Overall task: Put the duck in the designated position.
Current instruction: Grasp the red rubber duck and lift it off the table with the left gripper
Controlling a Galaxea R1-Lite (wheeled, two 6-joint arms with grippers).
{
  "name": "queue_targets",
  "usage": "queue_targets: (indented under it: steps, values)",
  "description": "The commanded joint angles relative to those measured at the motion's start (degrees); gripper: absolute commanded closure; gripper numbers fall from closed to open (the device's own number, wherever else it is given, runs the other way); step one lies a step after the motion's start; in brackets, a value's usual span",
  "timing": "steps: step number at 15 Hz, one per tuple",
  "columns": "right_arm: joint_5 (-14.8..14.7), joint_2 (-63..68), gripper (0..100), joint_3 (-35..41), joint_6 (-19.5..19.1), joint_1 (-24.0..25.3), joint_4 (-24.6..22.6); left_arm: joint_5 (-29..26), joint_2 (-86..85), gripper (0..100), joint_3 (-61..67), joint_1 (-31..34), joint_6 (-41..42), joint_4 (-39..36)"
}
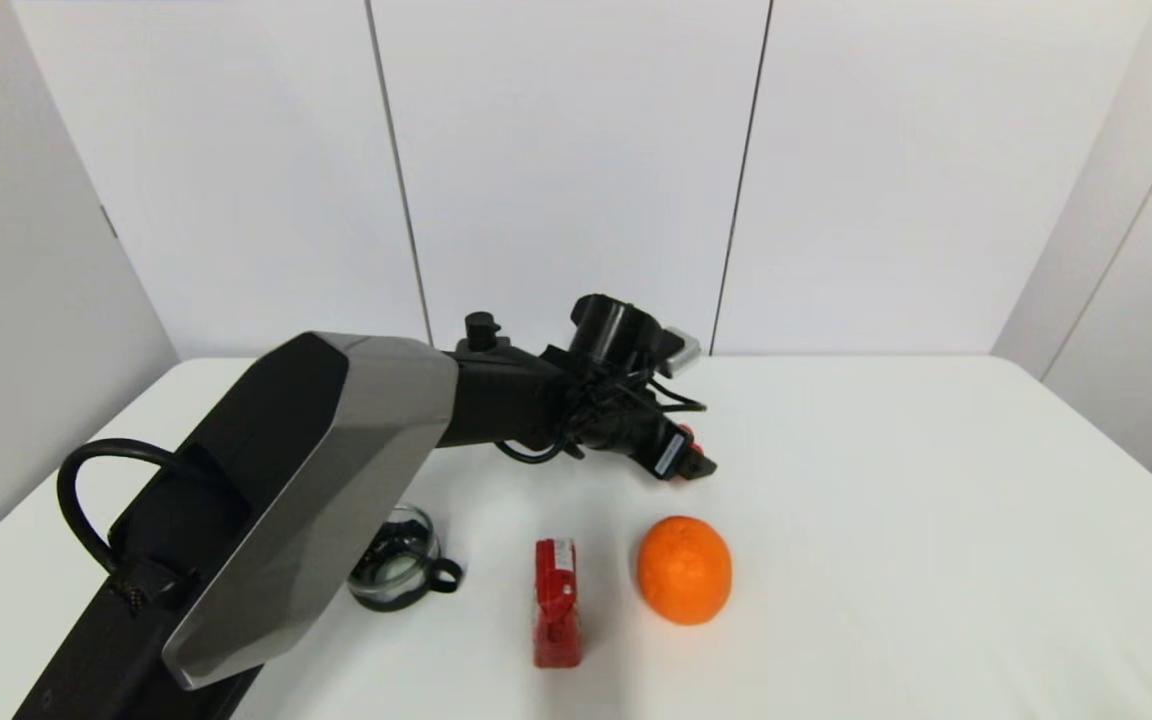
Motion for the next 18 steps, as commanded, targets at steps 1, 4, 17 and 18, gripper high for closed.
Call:
queue_targets:
  steps: [1, 4, 17, 18]
  values:
    - [-0.02, 0.09, 0, 0.0, 0.0, -0.02, -0.06, -0.09, 0.44, 0, 0.02, -0.1, 0.07, 0.04]
    - [-0.02, 0.09, 0, 0.0, 0.18, -0.02, -0.06, -0.09, 0.71, 100, -0.06, -0.1, 0.24, -0.05]
    - [-0.02, 0.0, 0, 0.0, 0.0, -0.02, -0.06, -0.44, -4.22, 100, 0.38, -0.19, 0.33, 0.04]
    - [-0.02, 0.09, 0, 0.0, 0.0, -0.02, 0.03, -0.35, -5.8, 100, 0.46, -0.19, 0.16, 0.74]
